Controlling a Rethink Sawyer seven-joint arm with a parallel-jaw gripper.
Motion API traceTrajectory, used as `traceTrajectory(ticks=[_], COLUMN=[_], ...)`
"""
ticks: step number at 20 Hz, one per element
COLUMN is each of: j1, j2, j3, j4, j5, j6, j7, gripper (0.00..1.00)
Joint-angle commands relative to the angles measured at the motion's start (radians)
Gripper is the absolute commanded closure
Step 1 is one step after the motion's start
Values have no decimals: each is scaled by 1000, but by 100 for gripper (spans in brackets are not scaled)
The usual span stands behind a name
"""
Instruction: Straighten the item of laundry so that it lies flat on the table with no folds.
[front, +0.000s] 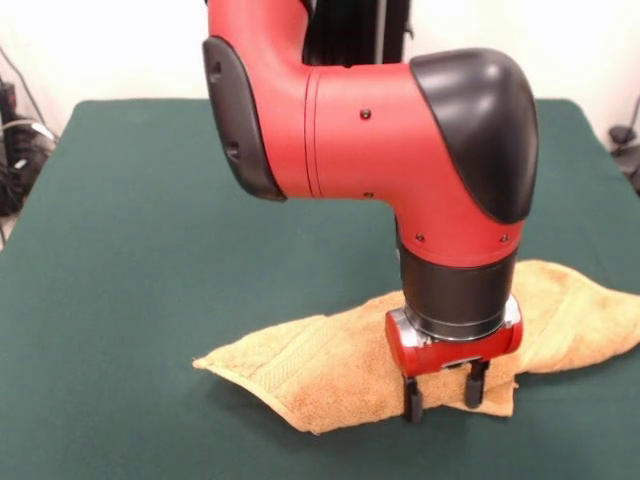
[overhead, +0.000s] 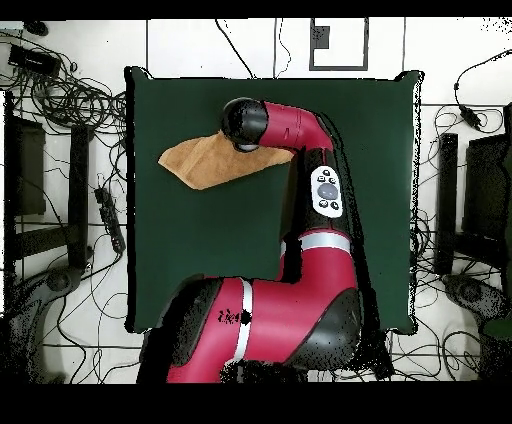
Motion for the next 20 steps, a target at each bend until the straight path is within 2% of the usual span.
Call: traceTrajectory(ticks=[1,12,17,20], j1=[-5,-18,-41,-48], j2=[25,3,-61,-67], j3=[145,172,205,214], j4=[64,91,175,181], j5=[15,13,27,23], j6=[6,1,-5,-1], j7=[3,8,-11,-11], gripper=[0,0,0,0])
